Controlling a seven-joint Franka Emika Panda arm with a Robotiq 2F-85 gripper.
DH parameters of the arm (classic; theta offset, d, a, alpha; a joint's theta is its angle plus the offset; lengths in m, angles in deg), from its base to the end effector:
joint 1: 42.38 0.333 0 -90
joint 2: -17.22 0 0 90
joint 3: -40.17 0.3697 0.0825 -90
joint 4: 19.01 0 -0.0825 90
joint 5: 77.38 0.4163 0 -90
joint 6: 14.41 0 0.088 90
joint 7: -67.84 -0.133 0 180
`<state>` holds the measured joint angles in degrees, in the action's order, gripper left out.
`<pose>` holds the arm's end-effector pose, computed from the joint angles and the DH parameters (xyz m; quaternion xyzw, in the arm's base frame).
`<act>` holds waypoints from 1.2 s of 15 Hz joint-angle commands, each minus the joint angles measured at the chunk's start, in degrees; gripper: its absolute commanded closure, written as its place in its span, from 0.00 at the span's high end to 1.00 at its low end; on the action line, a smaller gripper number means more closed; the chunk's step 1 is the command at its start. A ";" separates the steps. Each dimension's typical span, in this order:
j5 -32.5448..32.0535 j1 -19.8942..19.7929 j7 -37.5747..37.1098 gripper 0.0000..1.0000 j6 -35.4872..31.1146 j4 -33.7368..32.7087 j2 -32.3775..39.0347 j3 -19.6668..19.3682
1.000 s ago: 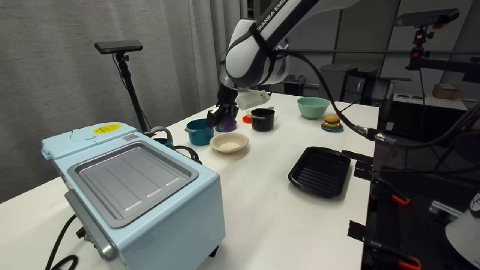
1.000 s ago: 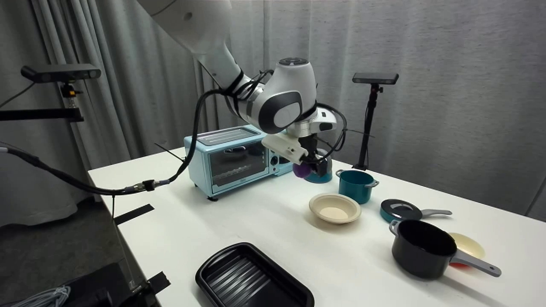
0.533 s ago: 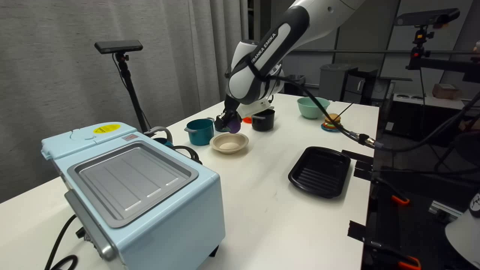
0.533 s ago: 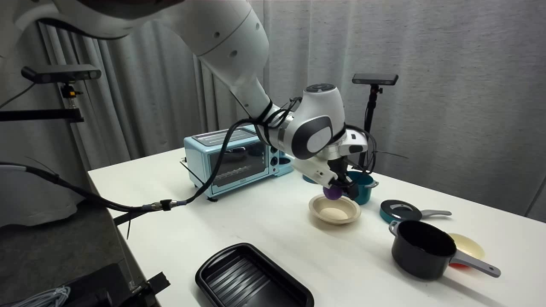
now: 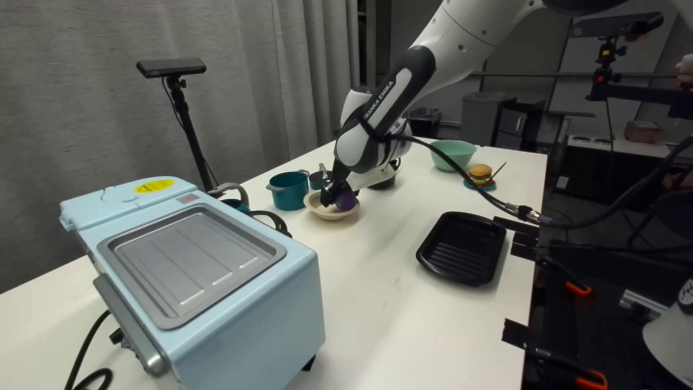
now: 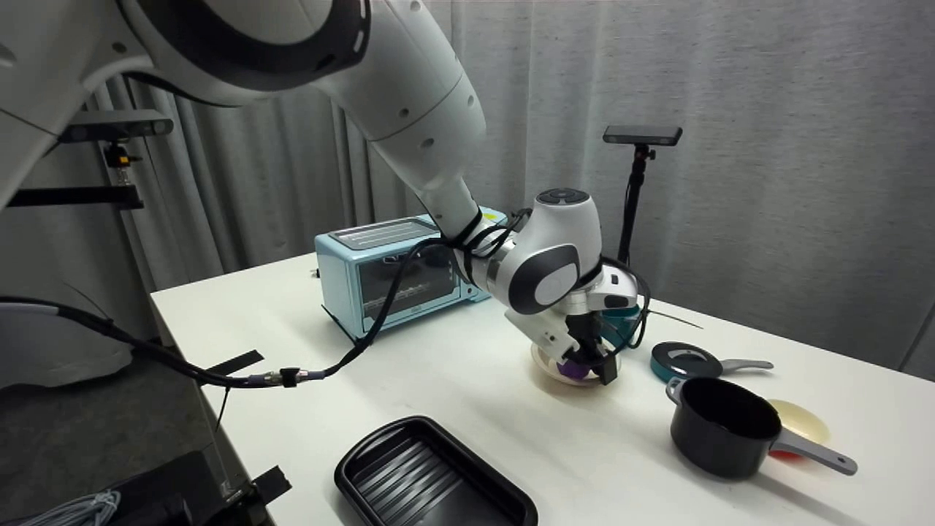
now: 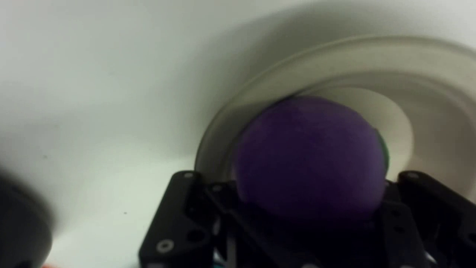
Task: Put the purple object in the cream white bowl
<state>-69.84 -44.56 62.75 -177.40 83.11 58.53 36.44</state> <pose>0.7437 -0.0776 0.1761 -0.9750 0.1412 -0.1712 0.0087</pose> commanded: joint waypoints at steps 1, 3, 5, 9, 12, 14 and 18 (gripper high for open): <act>1.50 -2.22 0.62 0.00 -2.40 -1.93 2.49 4.21; 1.49 -2.40 0.91 0.00 -3.77 -2.06 3.01 5.32; 1.23 -2.14 0.81 0.26 -4.47 -2.12 2.97 5.63; 0.44 -1.04 0.52 0.55 -4.39 -1.43 1.47 5.35; -0.58 0.16 -0.07 0.79 -0.43 -3.40 -0.76 4.27; -0.78 0.51 -0.10 0.93 1.49 -4.26 -2.55 4.41; -0.38 0.65 0.29 1.00 5.61 -5.73 -5.84 5.20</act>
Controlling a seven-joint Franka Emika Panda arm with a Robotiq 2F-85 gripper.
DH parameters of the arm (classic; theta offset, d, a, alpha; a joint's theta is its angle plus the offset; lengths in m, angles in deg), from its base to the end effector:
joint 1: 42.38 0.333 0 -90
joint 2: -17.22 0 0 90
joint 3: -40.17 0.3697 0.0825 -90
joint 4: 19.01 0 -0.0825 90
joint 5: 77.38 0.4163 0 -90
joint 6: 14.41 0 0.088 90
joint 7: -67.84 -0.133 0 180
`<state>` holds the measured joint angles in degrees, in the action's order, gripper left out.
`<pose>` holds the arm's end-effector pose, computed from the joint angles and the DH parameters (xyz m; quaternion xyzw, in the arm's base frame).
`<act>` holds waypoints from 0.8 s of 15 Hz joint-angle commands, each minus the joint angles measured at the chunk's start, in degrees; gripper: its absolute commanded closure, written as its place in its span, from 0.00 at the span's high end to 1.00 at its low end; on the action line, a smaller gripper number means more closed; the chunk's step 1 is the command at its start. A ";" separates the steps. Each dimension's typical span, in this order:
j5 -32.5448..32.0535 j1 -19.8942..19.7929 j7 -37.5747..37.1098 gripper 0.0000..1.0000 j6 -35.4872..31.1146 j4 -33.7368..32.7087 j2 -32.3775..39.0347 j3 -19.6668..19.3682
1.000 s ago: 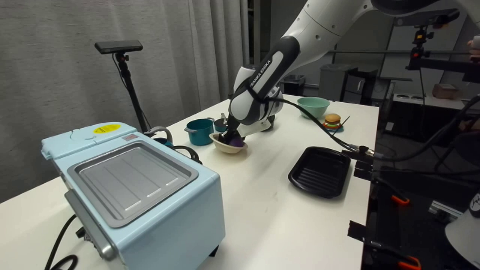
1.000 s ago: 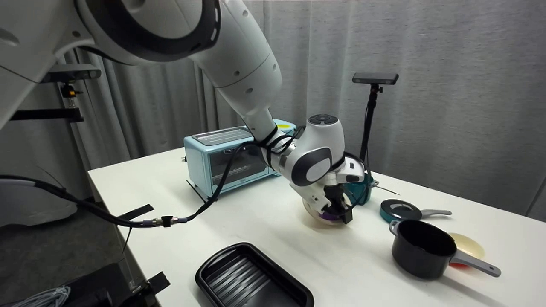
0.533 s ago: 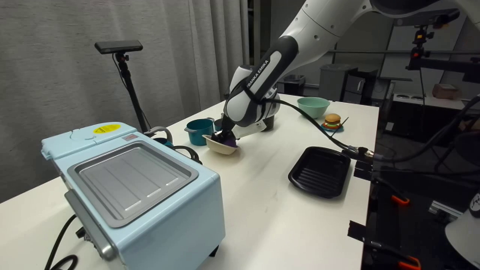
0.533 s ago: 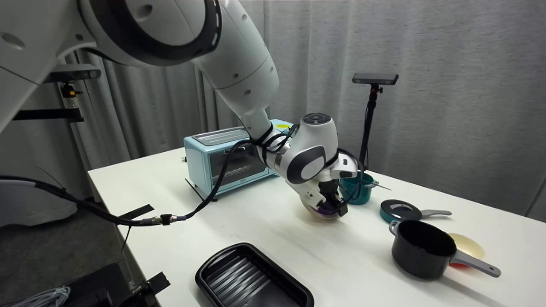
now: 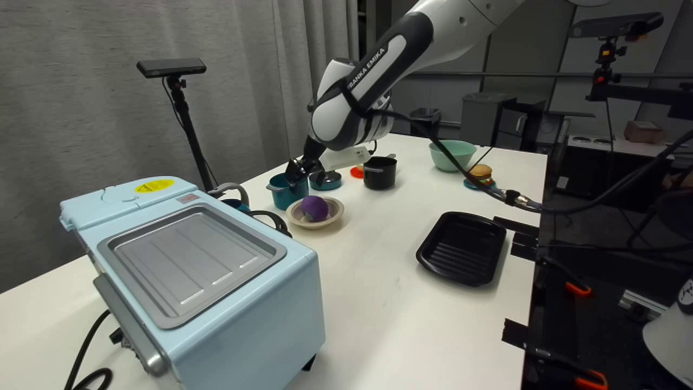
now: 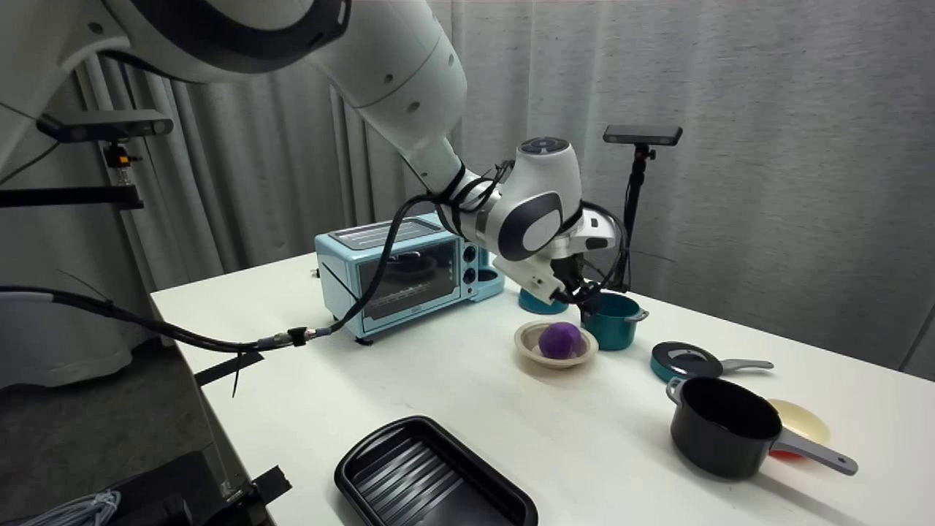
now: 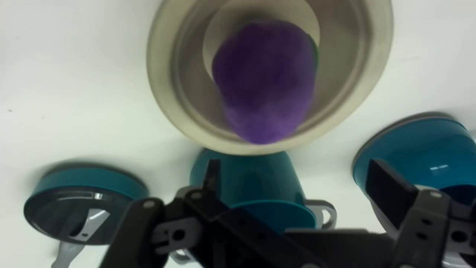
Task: Put the purple object in the cream white bowl
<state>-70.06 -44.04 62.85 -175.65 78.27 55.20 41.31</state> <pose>0.7812 -0.0146 0.2548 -0.9682 0.1044 -0.2224 0.0478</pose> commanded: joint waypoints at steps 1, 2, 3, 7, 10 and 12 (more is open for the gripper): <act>-0.09 0.20 0.23 1.00 4.68 -1.01 -3.30 0.39; 0.03 0.24 0.16 1.00 5.89 -1.02 -4.24 0.44; 0.07 0.27 0.25 1.00 6.69 -1.00 -5.10 0.50; 0.50 0.04 0.68 1.00 8.55 -0.68 -7.83 0.83; 0.11 0.53 0.01 1.00 6.91 -0.95 -6.96 0.20; 0.11 0.53 0.01 1.00 6.91 -0.88 -6.82 0.20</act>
